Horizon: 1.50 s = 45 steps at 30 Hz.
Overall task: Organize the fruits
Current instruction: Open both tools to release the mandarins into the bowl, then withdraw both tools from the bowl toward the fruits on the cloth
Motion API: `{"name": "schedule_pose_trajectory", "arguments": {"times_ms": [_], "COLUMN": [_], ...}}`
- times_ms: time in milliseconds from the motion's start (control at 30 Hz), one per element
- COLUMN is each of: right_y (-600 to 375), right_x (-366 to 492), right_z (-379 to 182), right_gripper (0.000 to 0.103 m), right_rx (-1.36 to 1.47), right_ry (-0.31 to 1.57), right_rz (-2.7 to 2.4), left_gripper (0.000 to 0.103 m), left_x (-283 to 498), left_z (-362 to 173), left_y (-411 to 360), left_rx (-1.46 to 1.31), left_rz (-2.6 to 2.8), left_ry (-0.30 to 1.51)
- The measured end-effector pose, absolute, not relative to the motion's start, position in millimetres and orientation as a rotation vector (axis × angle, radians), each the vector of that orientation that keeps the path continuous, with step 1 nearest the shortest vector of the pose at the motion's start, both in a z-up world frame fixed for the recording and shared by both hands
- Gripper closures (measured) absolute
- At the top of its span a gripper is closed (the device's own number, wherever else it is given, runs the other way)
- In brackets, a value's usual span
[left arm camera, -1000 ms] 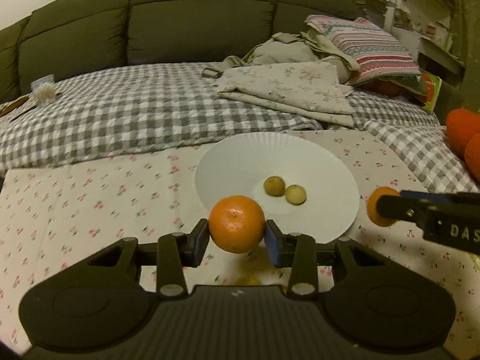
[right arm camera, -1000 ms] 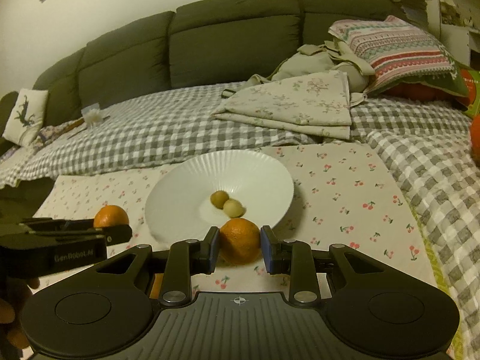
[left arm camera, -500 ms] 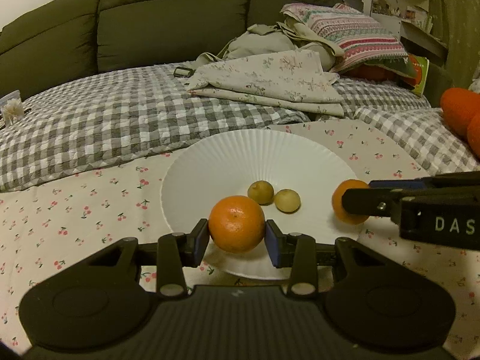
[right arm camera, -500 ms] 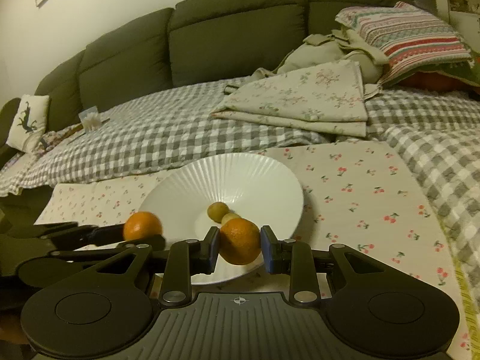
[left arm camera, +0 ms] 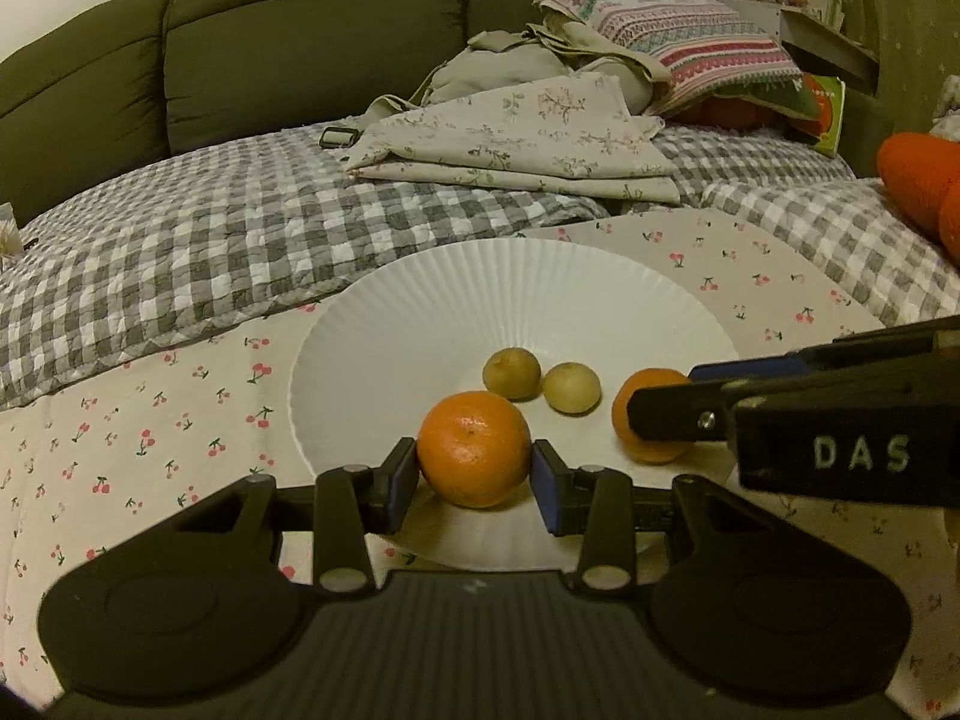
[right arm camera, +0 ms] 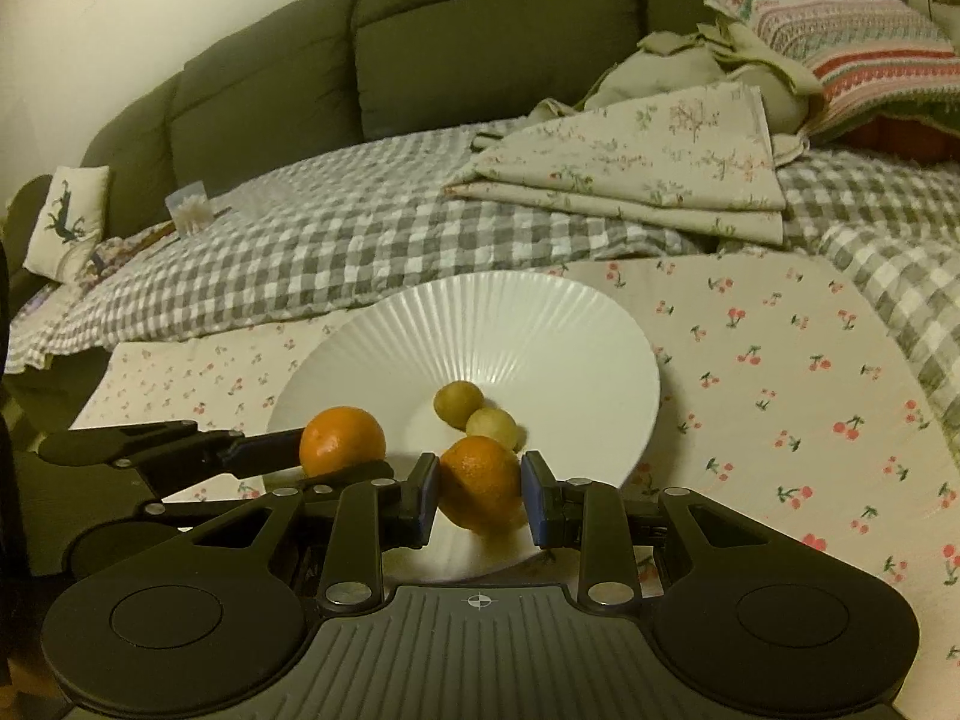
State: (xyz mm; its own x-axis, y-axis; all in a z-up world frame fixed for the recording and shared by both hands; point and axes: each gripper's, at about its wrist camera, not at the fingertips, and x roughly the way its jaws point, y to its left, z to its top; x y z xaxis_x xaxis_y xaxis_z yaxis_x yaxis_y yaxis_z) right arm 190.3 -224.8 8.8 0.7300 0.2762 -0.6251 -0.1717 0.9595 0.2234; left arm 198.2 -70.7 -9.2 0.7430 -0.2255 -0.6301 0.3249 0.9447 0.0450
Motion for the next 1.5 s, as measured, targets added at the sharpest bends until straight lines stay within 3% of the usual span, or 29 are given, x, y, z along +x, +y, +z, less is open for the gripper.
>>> {"name": "schedule_pose_trajectory", "arguments": {"times_ms": [233, 300, 367, 400, 833, 1100, 1500], "right_y": [-231.1, -233.5, -238.8, -241.5, -262.4, -264.0, -257.6], "right_x": [190.8, 190.6, 189.5, 189.1, 177.8, 159.3, 116.8], "right_z": [8.1, 9.4, 12.5, 14.2, 29.6, 40.3, 56.9], "right_gripper": [0.071, 0.064, 0.051, 0.051, 0.049, 0.043, 0.033], "right_rx": [0.206, 0.221, 0.257, 0.278, 0.354, 0.334, 0.283], "right_ry": [0.724, 0.725, 0.714, 0.71, 0.695, 0.686, 0.659], "right_rz": [0.242, 0.238, 0.234, 0.235, 0.175, 0.183, 0.217], "left_gripper": [0.06, 0.047, 0.04, 0.039, 0.038, 0.03, 0.026], "left_x": [197.1, 195.6, 194.0, 193.5, 179.8, 158.3, 124.4], "left_z": [-8.9, -7.9, -5.7, -4.2, 11.8, 25.9, 36.9], "left_y": [-69.7, -69.1, -68.2, -67.7, -64.8, -58.3, -36.5], "left_rx": [0.167, 0.169, 0.173, 0.173, 0.141, 0.153, 0.096], "left_rz": [-0.308, -0.303, -0.31, -0.313, -0.297, -0.209, -0.137], "left_ry": [0.664, 0.655, 0.648, 0.643, 0.639, 0.644, 0.683]}}
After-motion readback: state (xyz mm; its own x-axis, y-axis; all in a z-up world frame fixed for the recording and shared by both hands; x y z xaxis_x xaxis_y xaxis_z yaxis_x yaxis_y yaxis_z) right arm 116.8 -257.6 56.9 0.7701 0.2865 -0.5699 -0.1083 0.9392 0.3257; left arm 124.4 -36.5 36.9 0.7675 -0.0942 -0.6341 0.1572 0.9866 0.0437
